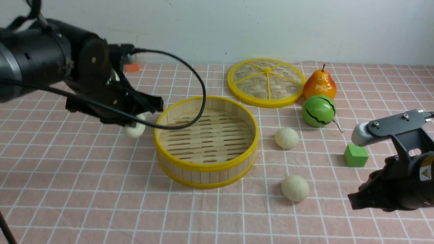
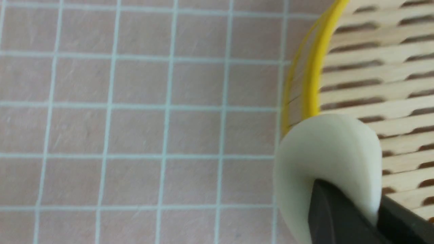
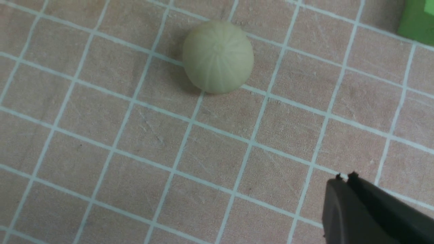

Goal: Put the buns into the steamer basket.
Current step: Use the left arm to put the steamed stuffed bun into the steamer, then use the right arm to grab a steamed stuffed bun

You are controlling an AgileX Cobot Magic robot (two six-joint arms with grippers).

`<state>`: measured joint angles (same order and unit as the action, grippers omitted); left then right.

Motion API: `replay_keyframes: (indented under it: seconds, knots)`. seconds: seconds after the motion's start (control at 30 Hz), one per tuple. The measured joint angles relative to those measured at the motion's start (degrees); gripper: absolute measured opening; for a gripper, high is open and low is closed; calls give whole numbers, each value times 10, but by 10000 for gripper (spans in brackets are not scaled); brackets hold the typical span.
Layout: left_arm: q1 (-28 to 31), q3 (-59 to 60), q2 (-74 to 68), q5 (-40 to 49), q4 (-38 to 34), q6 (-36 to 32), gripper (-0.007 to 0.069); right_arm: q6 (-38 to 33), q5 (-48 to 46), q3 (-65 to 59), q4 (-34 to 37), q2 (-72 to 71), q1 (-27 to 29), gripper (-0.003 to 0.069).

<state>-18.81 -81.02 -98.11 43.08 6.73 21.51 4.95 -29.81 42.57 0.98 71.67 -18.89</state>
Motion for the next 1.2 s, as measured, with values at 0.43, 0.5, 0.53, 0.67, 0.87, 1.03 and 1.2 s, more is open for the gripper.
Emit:
replay_keyframes:
  seconds: [0.43,0.5,0.53,0.67,0.87,1.03,1.2]
  knots:
    - [-15,-103,-157,1,-97,-112,27,0,7,0,10,5,0,30]
    - [-22,-109,-175,-3,-83,-113,53,0,7,0,12,5,0,32]
    - [-24,-110,-181,-6,-78,-113,64,0,7,0,13,5,0,32]
    - [-31,-110,-198,-15,-71,-113,237,-1,6,0,15,5,0,32]
    - [-31,-111,-190,-22,-73,-113,514,-58,-22,0,26,5,0,35]
    - [-32,-130,-144,23,-67,-112,575,-75,-28,7,47,6,0,64]
    - [-32,-162,-36,131,-92,-112,509,-77,-78,59,59,44,0,178]
